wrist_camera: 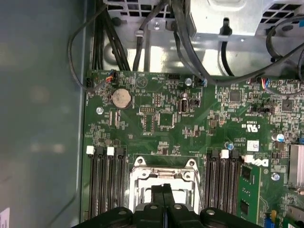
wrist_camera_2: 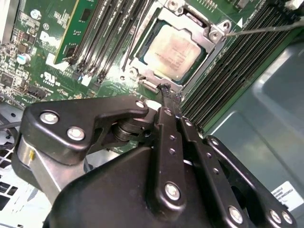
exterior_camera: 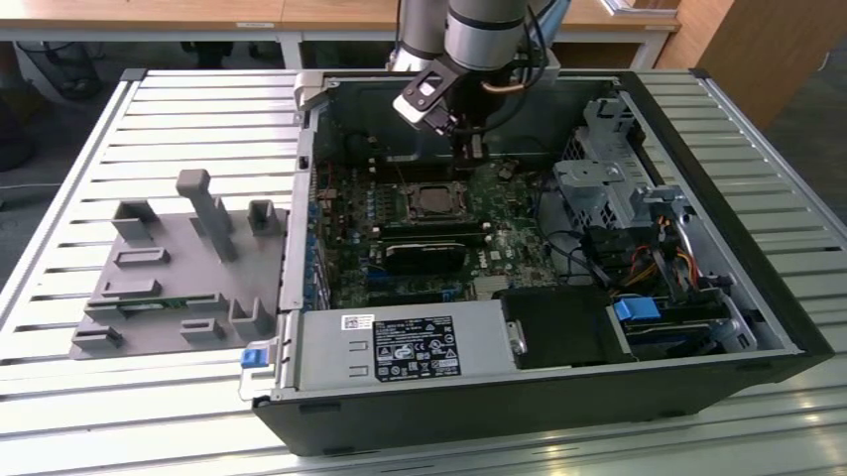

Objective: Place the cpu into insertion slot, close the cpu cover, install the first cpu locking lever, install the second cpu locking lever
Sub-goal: 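Close the cpu cover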

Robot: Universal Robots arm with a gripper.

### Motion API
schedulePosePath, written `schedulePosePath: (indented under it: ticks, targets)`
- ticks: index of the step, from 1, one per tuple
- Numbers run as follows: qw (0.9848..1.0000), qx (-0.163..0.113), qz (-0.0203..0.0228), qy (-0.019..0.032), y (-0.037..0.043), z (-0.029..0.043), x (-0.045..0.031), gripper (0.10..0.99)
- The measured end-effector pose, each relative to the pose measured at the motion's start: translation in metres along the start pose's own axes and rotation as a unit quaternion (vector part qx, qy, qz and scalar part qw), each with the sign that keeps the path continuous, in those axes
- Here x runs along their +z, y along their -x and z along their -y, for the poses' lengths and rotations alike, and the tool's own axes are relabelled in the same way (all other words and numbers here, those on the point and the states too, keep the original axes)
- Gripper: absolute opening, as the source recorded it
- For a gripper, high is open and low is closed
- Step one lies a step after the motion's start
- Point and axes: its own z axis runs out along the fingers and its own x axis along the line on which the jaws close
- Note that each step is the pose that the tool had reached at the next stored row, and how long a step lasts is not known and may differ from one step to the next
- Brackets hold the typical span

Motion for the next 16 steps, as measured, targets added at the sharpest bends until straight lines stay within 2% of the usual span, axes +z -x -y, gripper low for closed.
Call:
schedulePosePath:
  ticks: [16]
  targets:
    - [1.0,0.0,0.0,0.0,-0.0004,0.0184,0.0012,0.118]
